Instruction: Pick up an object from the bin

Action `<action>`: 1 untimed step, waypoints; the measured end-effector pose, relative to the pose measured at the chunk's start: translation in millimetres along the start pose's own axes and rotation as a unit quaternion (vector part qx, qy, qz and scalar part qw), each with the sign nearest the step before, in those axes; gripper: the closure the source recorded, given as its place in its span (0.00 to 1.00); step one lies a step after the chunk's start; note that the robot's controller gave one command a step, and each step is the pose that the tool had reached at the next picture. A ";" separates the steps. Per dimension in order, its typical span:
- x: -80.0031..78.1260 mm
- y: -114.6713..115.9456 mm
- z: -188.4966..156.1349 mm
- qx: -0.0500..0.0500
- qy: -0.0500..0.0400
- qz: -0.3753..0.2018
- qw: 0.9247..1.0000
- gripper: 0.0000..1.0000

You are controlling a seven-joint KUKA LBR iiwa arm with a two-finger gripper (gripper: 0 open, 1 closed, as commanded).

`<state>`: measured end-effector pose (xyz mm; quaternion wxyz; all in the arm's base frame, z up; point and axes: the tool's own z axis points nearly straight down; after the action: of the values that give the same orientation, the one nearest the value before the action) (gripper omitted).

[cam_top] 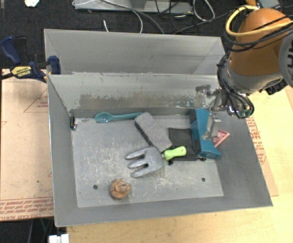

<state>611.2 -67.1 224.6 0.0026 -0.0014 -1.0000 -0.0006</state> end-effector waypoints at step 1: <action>-1.1 0.3 -5.3 0.000 -0.004 -0.001 1.000 0.00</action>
Offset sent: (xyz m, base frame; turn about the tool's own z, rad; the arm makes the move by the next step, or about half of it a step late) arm -0.0393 -0.0036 -0.1015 -0.1005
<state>612.4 -66.9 229.9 -0.0012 -0.0006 -1.0000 -0.0001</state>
